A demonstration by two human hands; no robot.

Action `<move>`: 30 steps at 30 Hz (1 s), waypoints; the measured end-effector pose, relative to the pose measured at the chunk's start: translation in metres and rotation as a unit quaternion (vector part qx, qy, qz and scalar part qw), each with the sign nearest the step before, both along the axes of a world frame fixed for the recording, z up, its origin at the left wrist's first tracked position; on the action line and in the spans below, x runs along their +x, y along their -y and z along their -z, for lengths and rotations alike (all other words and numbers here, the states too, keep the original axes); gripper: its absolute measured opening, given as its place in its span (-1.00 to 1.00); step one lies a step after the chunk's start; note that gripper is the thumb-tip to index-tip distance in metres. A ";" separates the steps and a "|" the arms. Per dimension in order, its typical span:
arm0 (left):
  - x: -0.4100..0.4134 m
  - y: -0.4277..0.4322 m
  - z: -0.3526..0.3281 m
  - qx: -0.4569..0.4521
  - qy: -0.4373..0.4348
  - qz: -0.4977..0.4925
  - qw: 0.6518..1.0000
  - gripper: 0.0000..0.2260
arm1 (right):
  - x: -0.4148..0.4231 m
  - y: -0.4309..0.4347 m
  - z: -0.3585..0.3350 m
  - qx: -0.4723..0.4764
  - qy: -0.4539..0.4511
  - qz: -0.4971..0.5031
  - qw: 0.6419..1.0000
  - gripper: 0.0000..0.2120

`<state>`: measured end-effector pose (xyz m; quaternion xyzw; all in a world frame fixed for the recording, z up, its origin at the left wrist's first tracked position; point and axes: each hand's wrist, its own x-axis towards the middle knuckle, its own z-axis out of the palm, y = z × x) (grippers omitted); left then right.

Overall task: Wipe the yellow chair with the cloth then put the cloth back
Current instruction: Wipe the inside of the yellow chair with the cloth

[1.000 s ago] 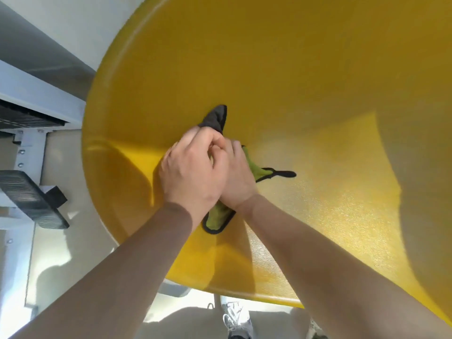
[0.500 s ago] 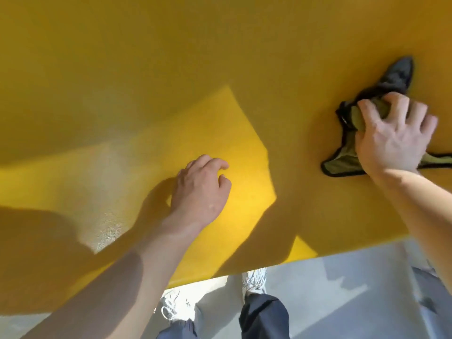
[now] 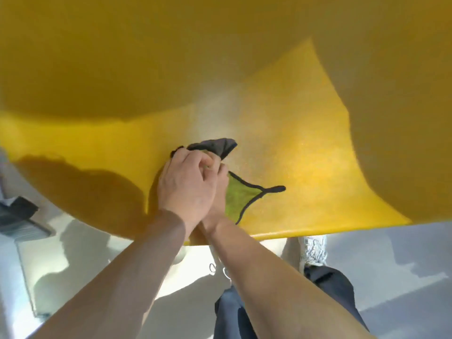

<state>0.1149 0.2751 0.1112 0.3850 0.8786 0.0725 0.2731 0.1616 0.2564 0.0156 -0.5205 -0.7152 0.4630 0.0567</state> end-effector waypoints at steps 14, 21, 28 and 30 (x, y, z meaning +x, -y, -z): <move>0.168 -0.026 0.036 -0.102 0.163 0.042 0.980 -0.74 | 0.276 -0.104 0.003 0.223 0.202 -0.394 0.868 -0.56; 0.223 -0.104 0.012 -0.059 0.178 0.099 0.977 -0.76 | 0.421 -0.295 -0.098 0.372 0.491 -0.288 0.734 -0.58; 0.228 -0.119 -0.007 -0.044 0.170 0.110 0.978 -0.80 | 0.426 -0.301 -0.118 0.396 0.469 -0.055 0.787 -0.56; 0.222 -0.111 -0.006 -0.052 0.181 0.103 0.977 -0.80 | 0.411 -0.268 -0.088 0.322 0.450 -0.062 0.831 -0.55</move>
